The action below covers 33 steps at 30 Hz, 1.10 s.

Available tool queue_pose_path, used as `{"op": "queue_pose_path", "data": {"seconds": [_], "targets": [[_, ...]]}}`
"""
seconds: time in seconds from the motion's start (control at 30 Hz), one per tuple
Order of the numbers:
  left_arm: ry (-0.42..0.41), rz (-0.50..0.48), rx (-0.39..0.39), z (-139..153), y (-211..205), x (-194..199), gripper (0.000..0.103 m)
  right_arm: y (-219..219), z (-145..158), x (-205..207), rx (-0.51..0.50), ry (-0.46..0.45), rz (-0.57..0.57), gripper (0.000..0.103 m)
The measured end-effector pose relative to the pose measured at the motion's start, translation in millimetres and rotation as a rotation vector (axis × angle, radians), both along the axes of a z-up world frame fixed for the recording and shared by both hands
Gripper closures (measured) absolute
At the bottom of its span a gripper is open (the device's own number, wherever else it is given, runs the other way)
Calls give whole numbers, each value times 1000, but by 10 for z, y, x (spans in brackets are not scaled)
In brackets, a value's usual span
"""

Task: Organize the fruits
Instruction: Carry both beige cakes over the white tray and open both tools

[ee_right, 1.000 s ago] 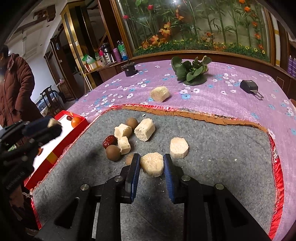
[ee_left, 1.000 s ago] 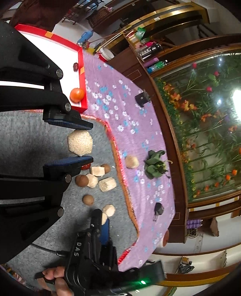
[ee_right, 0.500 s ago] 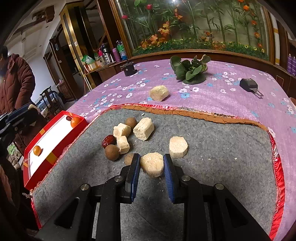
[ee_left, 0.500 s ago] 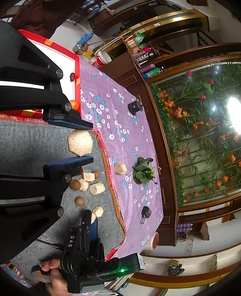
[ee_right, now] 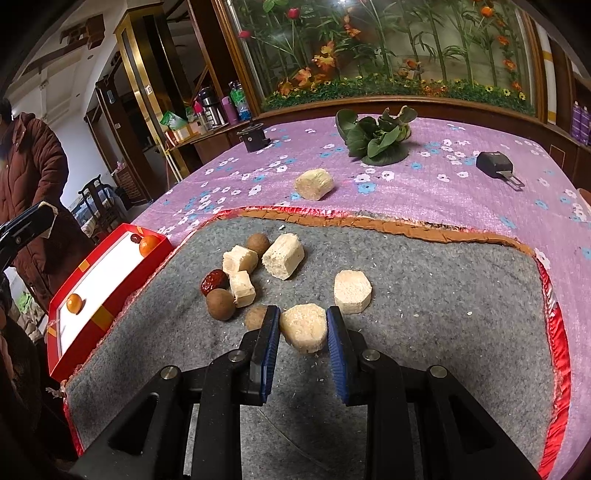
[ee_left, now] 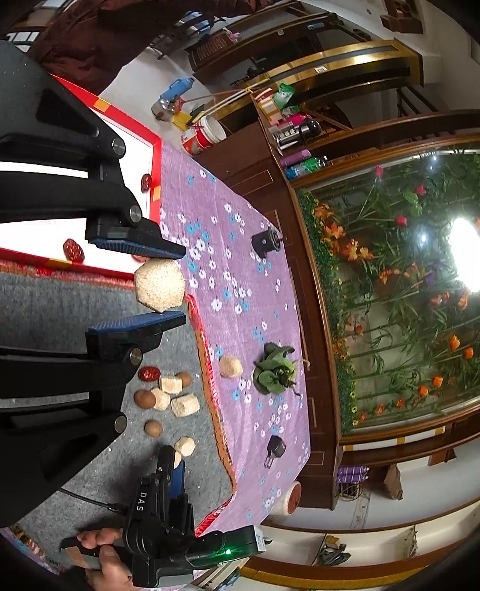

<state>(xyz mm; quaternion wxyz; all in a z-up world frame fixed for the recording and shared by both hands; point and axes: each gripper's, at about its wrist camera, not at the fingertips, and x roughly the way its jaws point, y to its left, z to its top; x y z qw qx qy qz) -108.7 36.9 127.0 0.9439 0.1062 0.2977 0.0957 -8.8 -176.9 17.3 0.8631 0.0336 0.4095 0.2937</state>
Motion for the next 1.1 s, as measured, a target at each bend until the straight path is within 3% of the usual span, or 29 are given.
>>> {"op": "queue_pose_path", "data": {"seconds": [0.3,0.6,0.83,1.1], "targets": [[-24,66,-11,23,338,-136,77,263,291,-119,109,-10,22,77],[-47,175,-52,-8,894,-357,77,1394,708,-405,130,-73,234,77],[-55,231,-80,-69,1234,-454,77,2028,752,-567,114,-83,321,78],[-50,263,-100,-155,1450,-482,77,2347,678,-673,98,-64,367,78]]}}
